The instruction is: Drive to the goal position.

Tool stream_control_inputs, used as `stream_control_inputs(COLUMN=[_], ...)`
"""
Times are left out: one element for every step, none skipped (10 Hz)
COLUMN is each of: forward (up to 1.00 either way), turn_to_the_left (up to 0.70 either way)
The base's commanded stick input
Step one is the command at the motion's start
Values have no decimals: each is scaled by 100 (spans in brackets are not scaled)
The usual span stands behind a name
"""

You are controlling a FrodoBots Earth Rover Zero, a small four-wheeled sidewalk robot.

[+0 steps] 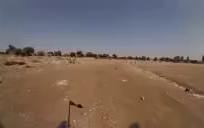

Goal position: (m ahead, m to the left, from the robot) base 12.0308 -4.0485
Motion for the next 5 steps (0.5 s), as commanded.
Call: stream_control_inputs(forward=[50,50,50,50,50], turn_to_the_left=[0,0,0,0,0])
